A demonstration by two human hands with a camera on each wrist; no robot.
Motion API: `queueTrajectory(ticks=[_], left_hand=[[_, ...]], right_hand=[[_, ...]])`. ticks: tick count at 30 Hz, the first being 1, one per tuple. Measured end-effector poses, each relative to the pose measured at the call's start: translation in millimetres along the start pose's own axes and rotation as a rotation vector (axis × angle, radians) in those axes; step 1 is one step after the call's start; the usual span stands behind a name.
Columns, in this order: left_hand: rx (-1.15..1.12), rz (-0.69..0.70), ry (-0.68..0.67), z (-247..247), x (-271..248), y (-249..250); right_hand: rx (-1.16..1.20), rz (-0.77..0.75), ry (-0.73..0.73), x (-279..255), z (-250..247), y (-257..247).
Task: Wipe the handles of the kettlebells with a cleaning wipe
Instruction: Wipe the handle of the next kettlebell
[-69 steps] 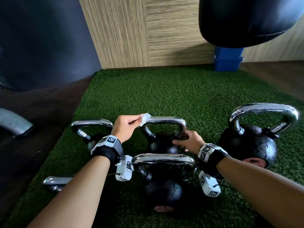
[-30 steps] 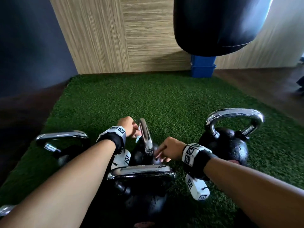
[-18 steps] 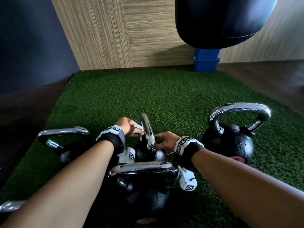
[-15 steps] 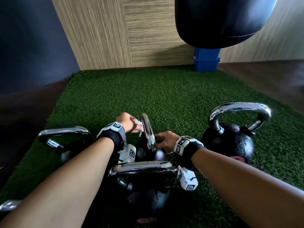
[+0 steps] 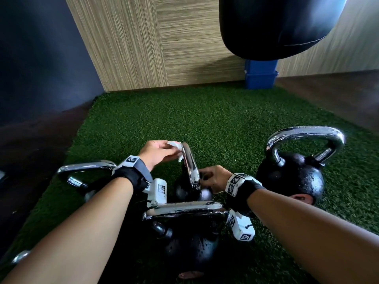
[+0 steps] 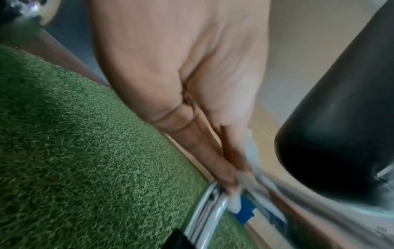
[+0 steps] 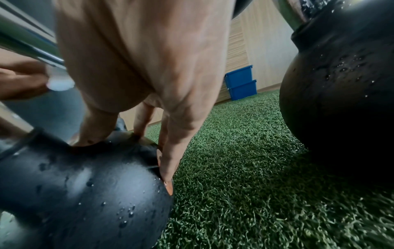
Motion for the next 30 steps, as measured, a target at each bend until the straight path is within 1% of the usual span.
queueTrajectory(ticks=[3, 4, 8, 9, 12, 13, 15, 18, 23, 26, 30], left_hand=[[0.018, -0.050, -0.176, 9.3, -10.7, 0.5], [0.040, -0.052, -0.200, 10.9, -13.8, 3.1], [0.119, -0.031, -0.190, 12.9, -19.2, 14.4], [0.163, -0.030, -0.224, 17.7, -22.2, 14.8], [0.362, -0.005, -0.403, 37.6, -36.5, 12.9], [0.416, 0.013, -0.438, 41.6, -41.1, 13.6], [0.482, 0.066, -0.436, 41.8, -44.1, 19.9], [0.541, 0.138, -0.386, 37.3, -46.9, 26.8], [0.650, 0.233, -0.409, 44.9, -60.2, 22.5], [0.705, 0.319, -0.352, 41.8, -64.5, 23.4], [0.794, 0.372, -0.342, 50.9, -72.6, 9.6]], right_hand=[[-0.022, -0.025, 0.004, -0.5, -2.4, -0.2], [-0.017, -0.024, 0.003, -0.3, -2.3, 0.3], [0.046, -0.001, 0.000, 1.8, 0.3, 3.4], [0.041, 0.003, -0.005, 1.6, 0.6, 3.8], [0.011, 0.007, -0.002, -1.2, -0.5, 3.2], [0.013, 0.004, 0.002, -2.6, -0.4, 1.6], [0.017, -0.006, -0.001, -4.8, 0.2, -2.5], [0.044, -0.010, 0.004, -5.5, 1.2, -4.0], [0.003, -0.051, 0.001, -4.1, 2.1, -2.8], [0.003, -0.038, -0.002, 0.6, 1.7, 4.8], [0.014, -0.014, 0.007, 3.3, 1.2, 10.2]])
Point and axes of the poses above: each hand's wrist, its own x-axis towards the middle knuckle, its own z-axis out of the palm, y = z × x, the point moved 9 cm from there along x, towards the middle knuckle, and after that the axes turned 8 degrees about -z, right-handed, at the moved point
